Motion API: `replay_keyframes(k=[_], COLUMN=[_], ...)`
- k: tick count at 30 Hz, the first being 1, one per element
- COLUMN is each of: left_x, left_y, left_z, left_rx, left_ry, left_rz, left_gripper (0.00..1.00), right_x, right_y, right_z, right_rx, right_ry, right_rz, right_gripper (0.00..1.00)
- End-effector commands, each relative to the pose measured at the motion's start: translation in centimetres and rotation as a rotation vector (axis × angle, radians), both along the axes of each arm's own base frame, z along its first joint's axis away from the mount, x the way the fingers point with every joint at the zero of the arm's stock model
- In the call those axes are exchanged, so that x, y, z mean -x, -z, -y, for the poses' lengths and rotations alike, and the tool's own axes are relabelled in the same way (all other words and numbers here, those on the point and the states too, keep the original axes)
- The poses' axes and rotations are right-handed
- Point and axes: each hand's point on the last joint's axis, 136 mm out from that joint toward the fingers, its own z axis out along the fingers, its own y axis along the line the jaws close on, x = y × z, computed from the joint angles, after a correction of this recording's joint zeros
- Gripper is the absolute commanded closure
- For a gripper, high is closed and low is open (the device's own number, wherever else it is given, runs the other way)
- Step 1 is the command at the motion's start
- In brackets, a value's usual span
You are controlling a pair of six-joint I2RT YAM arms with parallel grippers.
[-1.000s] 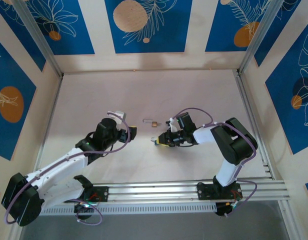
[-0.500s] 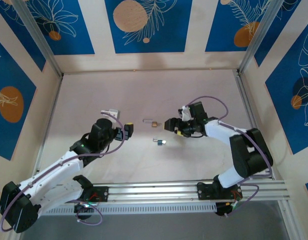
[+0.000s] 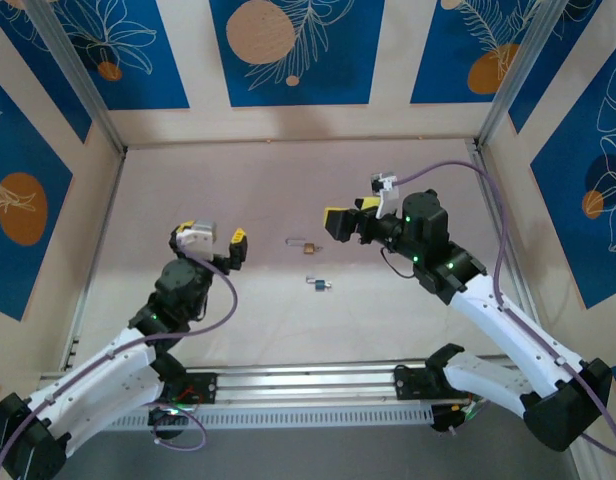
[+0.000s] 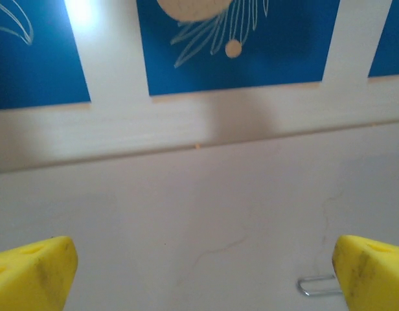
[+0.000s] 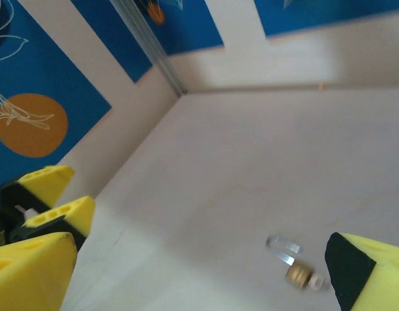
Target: Unlock with the key
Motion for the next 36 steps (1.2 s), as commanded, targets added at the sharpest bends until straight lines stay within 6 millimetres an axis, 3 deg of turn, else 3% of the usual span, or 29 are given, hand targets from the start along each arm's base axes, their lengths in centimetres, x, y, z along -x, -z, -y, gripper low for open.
replay_keyframes(k=[1,6,10,14,16,24,28,32,36], left_x=[0.5,-0.9,-3.3,-5.1,-5.8,-8.2,-9.3,-10.0,-11.0], left_y=[-3.9,0.3,5.3,9.9,10.9,12.8,15.0,15.4,15.9], left_z=[-2.2,-3.4,-5.3,-7.4,-7.7,-8.3,-8.3,-7.2,-7.8], left_rx=[-0.058,-0.282,-0.301,-0.292,-0.299,-0.215,-0.153,-0.159,-0.121], left_ry=[-0.115,-0.220,-0.266,-0.296,-0.291,-0.259,-0.158,-0.079,-0.071], left_rz=[0.242,0.221,0.098,-0.013,-0.018,-0.082,-0.178,-0.220,-0.275], left_gripper=[0.00,0.00,0.00,0.00,0.00,0.00,0.00,0.00,0.00], right_x=[-3.4,-6.3,-6.8,-7.1,-7.4,-8.5,-9.2,-9.9,-10.4], right_y=[2.6,6.7,13.1,16.5,17.9,20.8,21.3,21.4,21.7], right_z=[2.3,6.7,10.2,13.7,14.9,16.6,17.3,18.3,19.1], right_rx=[0.175,0.384,0.445,0.439,0.394,0.345,0.330,0.313,0.300], right_ry=[0.179,0.295,0.229,0.309,0.329,0.372,0.395,0.436,0.461], right_rz=[0.130,0.338,0.317,0.280,0.222,0.184,0.133,0.091,0.039], right_gripper=[0.01,0.01,0.01,0.01,0.01,0.01,0.01,0.01,0.01])
